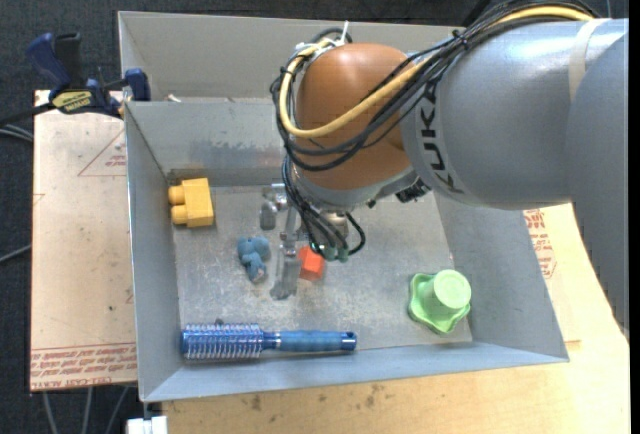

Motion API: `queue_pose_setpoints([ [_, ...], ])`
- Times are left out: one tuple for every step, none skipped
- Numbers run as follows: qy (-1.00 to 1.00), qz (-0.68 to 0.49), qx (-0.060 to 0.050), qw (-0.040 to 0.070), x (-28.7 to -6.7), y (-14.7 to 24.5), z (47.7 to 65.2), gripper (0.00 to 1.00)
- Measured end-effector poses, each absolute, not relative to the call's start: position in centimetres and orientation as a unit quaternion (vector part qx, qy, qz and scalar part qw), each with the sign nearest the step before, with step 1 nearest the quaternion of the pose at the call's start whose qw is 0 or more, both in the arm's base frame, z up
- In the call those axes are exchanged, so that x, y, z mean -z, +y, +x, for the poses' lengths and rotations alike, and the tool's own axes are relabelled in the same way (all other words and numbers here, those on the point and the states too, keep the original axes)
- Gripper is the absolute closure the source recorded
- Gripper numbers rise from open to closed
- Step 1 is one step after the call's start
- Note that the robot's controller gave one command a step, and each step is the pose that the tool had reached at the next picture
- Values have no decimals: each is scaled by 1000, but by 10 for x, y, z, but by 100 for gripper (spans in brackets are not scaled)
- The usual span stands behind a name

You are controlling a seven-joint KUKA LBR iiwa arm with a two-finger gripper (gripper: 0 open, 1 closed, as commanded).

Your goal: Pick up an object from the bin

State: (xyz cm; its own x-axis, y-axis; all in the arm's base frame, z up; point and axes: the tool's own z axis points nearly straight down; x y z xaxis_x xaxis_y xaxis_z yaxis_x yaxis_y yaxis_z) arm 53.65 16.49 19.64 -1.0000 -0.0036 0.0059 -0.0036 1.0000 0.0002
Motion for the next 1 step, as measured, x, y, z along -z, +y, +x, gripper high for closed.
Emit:
queue_pose_setpoints([
  [-998,56,-1,3,-131,123,533,0],
])
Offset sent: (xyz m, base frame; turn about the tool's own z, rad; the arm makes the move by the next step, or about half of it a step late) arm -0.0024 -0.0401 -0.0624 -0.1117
